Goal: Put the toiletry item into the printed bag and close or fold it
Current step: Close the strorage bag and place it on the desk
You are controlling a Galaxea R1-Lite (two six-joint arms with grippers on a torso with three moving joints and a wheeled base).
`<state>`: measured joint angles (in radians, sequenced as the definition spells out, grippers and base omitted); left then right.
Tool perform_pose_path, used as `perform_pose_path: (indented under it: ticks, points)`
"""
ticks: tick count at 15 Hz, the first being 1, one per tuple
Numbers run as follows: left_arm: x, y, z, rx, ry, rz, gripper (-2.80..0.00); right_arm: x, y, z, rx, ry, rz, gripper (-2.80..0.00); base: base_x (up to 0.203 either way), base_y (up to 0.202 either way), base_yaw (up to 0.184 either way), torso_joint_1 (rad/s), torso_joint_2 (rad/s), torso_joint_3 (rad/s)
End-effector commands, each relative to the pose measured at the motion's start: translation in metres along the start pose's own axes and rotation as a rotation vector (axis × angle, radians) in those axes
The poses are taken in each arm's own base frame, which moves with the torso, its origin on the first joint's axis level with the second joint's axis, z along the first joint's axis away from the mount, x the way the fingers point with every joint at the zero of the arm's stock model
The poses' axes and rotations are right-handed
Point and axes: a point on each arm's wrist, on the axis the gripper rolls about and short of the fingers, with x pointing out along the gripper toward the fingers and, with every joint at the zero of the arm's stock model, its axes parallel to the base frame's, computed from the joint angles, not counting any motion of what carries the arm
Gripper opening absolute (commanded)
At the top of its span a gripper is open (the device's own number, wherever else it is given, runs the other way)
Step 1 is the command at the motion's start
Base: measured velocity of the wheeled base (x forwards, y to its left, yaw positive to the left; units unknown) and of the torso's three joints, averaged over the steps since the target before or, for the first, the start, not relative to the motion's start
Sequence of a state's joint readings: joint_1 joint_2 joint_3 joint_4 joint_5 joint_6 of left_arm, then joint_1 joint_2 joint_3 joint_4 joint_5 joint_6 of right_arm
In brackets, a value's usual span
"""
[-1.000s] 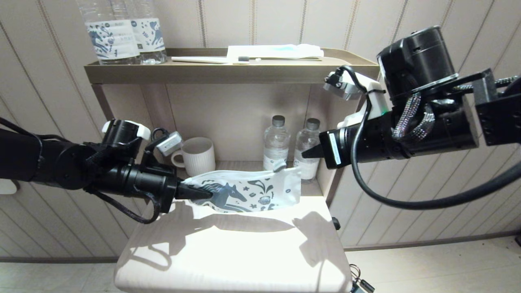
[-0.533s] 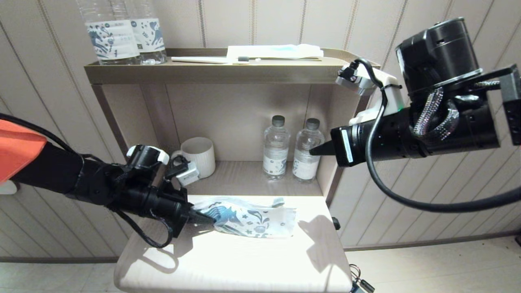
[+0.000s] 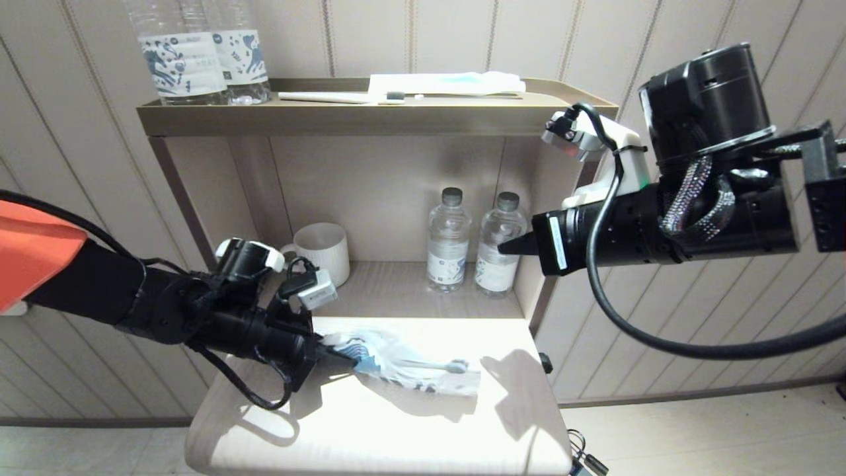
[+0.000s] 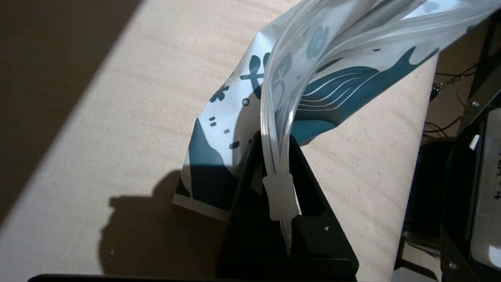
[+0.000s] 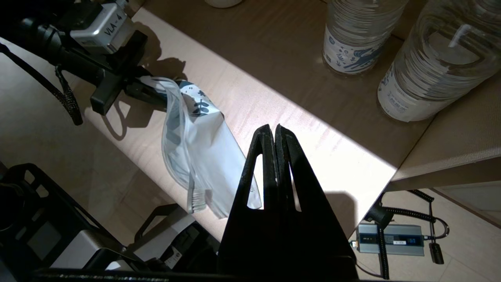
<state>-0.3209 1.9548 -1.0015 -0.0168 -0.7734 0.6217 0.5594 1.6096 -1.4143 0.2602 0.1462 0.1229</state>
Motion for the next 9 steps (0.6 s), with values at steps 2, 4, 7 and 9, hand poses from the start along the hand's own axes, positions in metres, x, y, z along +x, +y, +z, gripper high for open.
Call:
perform_pose_path:
  ticks: [2,4,7,9]
  points:
    - [-0.024,-0.008,0.024,0.02,-0.07,0.046,-2.8,0.005,0.001,-0.003,0.005,0.021,0.004,-2.8,0.0,0.0,0.0,0.0,0.0,0.0]
    - [-0.035,-0.012,0.036,0.001,-0.103,0.066,-2.8,0.011,0.001,-0.006,0.01,0.039,0.007,-2.8,0.0,0.0,0.0,0.0,0.0,0.0]
    - [-0.053,-0.02,0.054,-0.045,-0.155,0.099,-2.8,0.032,0.021,-0.001,0.068,0.057,0.058,-2.8,0.0,0.0,0.0,0.0,0.0,0.0]
    - [-0.059,-0.022,0.06,-0.064,-0.171,0.111,-2.8,0.049,0.033,0.006,0.128,0.09,0.064,-2.8,0.0,0.0,0.0,0.0,0.0,0.0]
